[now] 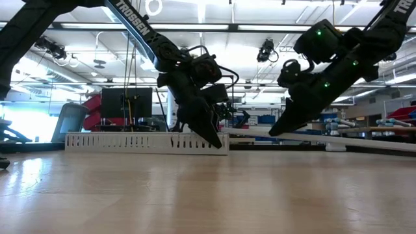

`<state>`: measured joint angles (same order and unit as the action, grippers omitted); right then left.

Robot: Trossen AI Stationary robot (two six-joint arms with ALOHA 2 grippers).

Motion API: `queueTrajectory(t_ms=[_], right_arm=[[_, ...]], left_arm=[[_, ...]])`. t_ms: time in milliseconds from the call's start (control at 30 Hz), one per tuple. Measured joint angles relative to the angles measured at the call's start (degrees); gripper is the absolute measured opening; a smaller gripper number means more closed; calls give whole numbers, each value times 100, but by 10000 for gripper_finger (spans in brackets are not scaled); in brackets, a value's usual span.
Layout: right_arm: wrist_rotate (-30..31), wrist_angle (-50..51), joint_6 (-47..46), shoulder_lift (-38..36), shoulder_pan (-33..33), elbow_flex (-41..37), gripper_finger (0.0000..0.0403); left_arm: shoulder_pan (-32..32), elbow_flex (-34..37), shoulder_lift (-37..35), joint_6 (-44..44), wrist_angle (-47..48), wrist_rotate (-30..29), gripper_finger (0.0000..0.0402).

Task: Ziptie cables
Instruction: Close the white cable duct lid

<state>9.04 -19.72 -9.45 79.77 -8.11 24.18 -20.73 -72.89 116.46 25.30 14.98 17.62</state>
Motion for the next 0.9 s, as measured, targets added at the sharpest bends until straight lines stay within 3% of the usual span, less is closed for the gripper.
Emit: queueTrajectory(t_ms=[333,900], right_arm=[[-152,63,560,0,58,0,229],[-462,-192,566,0,-26,2,230]], left_arm=[[33,5,11,11,35,441,235],[65,5,11,3,24,521,235]])
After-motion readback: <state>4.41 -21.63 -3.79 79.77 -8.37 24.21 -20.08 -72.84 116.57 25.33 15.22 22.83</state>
